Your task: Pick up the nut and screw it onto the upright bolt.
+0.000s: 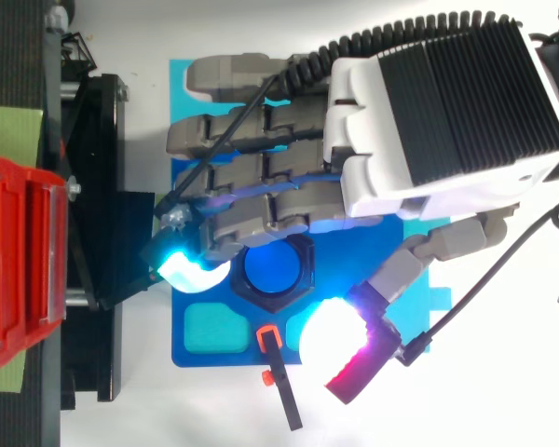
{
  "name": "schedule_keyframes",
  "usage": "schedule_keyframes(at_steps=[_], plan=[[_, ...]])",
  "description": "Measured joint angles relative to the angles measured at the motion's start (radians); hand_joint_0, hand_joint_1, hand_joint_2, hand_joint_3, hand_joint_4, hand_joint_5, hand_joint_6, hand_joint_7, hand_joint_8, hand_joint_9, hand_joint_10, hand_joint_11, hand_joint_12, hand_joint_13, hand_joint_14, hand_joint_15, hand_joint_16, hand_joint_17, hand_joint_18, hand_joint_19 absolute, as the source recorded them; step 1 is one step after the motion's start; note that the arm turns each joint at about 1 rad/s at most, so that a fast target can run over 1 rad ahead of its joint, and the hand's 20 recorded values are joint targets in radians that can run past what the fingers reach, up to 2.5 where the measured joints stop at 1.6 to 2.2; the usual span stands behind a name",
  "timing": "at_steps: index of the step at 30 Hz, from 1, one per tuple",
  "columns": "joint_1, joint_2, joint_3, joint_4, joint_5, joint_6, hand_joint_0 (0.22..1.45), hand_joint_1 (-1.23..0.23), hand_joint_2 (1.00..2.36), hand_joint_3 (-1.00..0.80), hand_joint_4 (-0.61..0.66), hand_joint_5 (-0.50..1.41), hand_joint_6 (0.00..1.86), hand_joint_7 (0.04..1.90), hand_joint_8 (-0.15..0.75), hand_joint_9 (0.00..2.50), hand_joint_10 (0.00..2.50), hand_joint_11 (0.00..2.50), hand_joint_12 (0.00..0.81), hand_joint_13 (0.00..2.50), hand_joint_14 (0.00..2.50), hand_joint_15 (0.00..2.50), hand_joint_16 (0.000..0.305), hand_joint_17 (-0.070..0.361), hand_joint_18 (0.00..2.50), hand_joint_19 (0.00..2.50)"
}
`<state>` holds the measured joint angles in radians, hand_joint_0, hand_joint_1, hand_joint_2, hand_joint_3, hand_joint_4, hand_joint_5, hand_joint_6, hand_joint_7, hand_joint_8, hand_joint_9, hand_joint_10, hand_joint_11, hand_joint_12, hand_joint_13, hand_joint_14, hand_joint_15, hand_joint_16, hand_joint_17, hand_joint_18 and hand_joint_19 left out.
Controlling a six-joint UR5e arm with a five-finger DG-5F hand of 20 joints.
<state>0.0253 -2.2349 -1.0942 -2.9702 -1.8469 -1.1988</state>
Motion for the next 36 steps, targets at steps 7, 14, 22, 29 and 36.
schedule_keyframes(at_steps=[7,14,22,29,36], plan=[[0.002,0.000,-0.001,-0.009,0.000,0.000,0.46,-0.27,1.00,-0.50,0.09,-0.16,0.50,0.61,0.203,0.39,0.00,0.00,0.343,0.16,0.00,0.00,0.040,0.090,0.00,0.00],[0.002,-0.009,-0.001,-0.009,0.000,0.001,0.46,-0.28,1.00,-0.50,0.11,-0.15,0.50,0.65,0.211,0.41,0.00,0.00,0.344,0.19,0.00,0.00,0.040,0.089,0.00,0.00],[0.002,-0.015,-0.001,-0.006,0.000,0.001,0.46,-0.28,1.00,-0.50,0.13,-0.14,0.50,0.74,0.228,0.48,0.00,0.00,0.346,0.23,0.00,0.00,0.039,0.088,0.00,0.00],[0.001,-0.015,-0.001,-0.009,0.000,0.001,0.47,-0.28,1.00,-0.50,0.16,-0.10,0.50,0.91,0.238,0.57,0.00,0.00,0.334,0.32,0.00,0.00,0.035,0.079,0.00,0.00],[-0.007,-0.015,-0.001,-0.012,-0.002,0.000,0.49,-0.29,1.00,-0.50,0.11,-0.07,0.50,1.13,0.249,0.67,0.00,0.00,0.318,0.40,0.00,0.00,0.030,0.068,0.00,0.00]])
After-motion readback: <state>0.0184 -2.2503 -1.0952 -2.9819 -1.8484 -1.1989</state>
